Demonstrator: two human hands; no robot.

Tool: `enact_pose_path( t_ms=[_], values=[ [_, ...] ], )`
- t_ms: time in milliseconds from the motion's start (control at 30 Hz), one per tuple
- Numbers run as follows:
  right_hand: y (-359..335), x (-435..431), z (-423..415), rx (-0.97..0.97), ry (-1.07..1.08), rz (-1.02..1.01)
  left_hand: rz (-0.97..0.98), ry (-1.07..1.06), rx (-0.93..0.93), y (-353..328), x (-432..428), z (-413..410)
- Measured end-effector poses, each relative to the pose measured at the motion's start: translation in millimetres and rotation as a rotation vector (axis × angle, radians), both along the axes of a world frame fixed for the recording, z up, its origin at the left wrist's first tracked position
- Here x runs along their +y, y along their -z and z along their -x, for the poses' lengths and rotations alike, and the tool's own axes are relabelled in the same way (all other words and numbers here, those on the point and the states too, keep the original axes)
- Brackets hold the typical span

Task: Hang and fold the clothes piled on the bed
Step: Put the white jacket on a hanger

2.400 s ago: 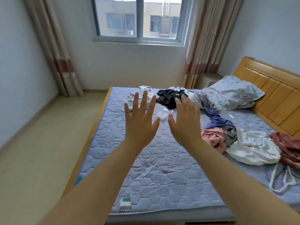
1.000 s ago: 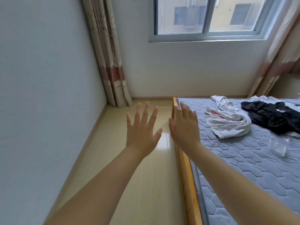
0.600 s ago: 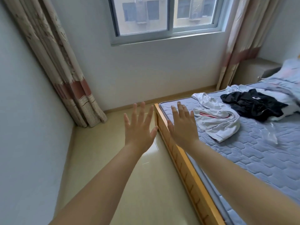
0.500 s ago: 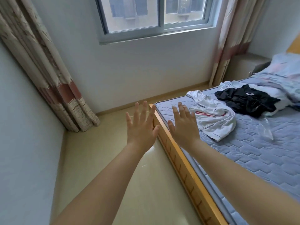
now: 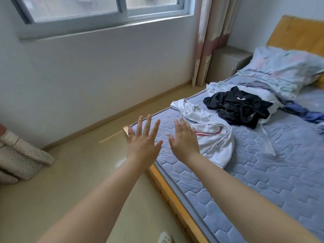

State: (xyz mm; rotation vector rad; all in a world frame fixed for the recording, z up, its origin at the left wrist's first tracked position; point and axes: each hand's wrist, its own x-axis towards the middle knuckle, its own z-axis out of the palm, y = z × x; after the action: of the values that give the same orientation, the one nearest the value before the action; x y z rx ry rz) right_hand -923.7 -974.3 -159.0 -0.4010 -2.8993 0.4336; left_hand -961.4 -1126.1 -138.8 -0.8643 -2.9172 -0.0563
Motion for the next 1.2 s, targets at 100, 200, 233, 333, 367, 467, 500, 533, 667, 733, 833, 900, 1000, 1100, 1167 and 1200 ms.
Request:
enact_pose_path(
  t_ms=[100, 200, 233, 333, 367, 467, 500, 533, 667, 733, 833, 900, 1000, 1100, 1167, 1200],
  values=[
    [20.1, 35.1, 49.8, -0.044, 0.076, 0.055, -0.003, 0.048, -0.063, 11.2, 41.2, 53.1],
    [44.3, 66.1, 89.6, -0.095, 0.142, 0.106, -0.036, 0.071, -0.152, 32.2, 81.0, 95.6],
    [53.3, 76.4, 101.8, -0.108, 0.165, 0.125, -0.043, 0.086, -0.183, 40.9, 94.5, 110.4],
    [84.3, 108.5, 136.8, -0.149, 0.25, 0.184, -0.029, 0.144, -0.247, 73.9, 134.2, 158.1],
    [97.6, 119.9, 147.8, -0.161, 0.288, 0.204, -0.024, 0.165, -0.268, 87.8, 148.3, 174.4],
    [143.6, 153.9, 180.9, -0.186, 0.421, 0.285, -0.011, 0.21, -0.377, 135.9, 193.7, 219.9],
    [159.4, 164.4, 189.7, -0.2, 0.474, 0.321, -0.007, 0.216, -0.428, 152.5, 207.5, 231.8],
    [175.2, 174.2, 197.2, -0.219, 0.524, 0.359, -0.003, 0.213, -0.481, 168.8, 219.4, 241.6],
    [236.4, 217.0, 216.8, -0.3, 0.768, 0.556, 0.028, 0.127, -0.668, 238.2, 258.6, 276.5],
    [268.2, 235.7, 218.0, -0.35, 0.863, 0.59, 0.039, 0.056, -0.746, 275.3, 274.6, 292.6],
    [311.3, 261.2, 210.3, -0.475, 0.934, 0.495, 0.095, 0.043, -0.782, 325.6, 296.7, 309.9],
    [337.1, 281.5, 203.2, -0.52, 0.966, 0.427, 0.152, 0.096, -0.745, 352.1, 311.6, 319.4],
    [371.7, 309.1, 196.3, -0.509, 1.125, 0.567, 0.074, 0.123, -0.794, 387.7, 336.2, 328.7],
    [403.1, 320.1, 197.0, -0.384, 1.365, 0.915, -0.239, -0.098, -1.082, 419.6, 361.0, 330.7],
    [424.9, 320.0, 194.2, -0.272, 1.435, 1.094, -0.38, -0.204, -1.144, 437.6, 371.3, 334.1],
    [434.8, 319.9, 191.0, -0.239, 1.437, 1.134, -0.372, -0.208, -1.139, 445.4, 373.2, 336.6]
  ],
)
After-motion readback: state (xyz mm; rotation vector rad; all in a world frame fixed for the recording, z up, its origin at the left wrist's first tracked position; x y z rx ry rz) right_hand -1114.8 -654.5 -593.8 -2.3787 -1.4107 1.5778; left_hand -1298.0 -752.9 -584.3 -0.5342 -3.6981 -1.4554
